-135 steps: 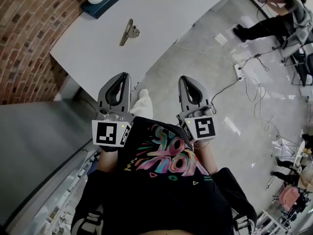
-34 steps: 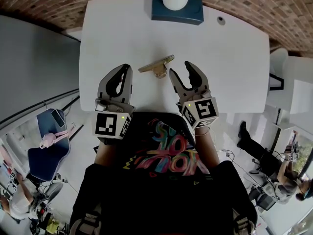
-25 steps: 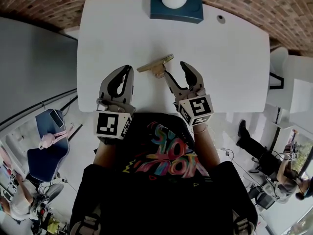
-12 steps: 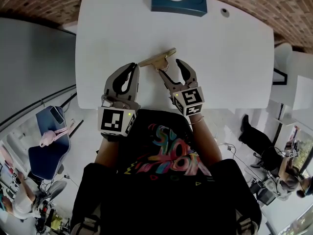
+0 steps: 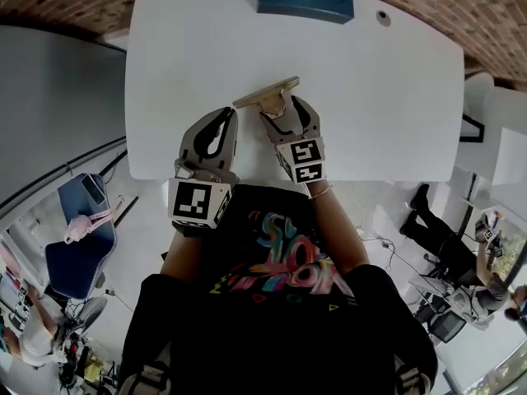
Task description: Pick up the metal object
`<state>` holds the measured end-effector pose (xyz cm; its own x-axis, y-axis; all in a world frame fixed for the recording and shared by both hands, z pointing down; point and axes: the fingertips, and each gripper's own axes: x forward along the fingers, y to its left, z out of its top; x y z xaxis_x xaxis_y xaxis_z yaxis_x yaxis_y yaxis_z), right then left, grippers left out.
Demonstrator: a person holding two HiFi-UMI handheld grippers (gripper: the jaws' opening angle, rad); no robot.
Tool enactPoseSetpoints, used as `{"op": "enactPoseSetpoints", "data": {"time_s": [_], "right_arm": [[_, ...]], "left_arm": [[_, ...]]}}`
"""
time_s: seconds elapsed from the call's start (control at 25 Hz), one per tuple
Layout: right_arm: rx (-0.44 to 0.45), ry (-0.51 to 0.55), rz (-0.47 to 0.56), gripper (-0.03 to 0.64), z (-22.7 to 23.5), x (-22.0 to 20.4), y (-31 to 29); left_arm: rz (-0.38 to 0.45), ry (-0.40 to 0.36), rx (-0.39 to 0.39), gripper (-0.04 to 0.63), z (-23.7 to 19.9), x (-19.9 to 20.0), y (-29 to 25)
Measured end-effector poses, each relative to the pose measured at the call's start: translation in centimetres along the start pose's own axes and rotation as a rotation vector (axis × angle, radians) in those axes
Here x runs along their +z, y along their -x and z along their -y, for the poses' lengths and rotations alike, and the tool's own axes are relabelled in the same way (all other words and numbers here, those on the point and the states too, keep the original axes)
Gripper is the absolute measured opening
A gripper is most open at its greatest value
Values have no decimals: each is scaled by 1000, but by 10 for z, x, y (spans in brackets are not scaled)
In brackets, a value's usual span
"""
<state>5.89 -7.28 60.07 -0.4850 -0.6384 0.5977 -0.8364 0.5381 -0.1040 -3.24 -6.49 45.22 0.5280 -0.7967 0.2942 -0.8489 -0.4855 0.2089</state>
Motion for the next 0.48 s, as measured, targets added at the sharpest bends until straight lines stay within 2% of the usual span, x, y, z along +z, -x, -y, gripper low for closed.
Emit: {"op": "enactPoseSetpoints", "data": {"time_s": [0.48], "right_arm": [[-9,17,-104,345,3,-17,-24]], "left_arm": [[-19,22,-1,34,5,-11,-6]]}}
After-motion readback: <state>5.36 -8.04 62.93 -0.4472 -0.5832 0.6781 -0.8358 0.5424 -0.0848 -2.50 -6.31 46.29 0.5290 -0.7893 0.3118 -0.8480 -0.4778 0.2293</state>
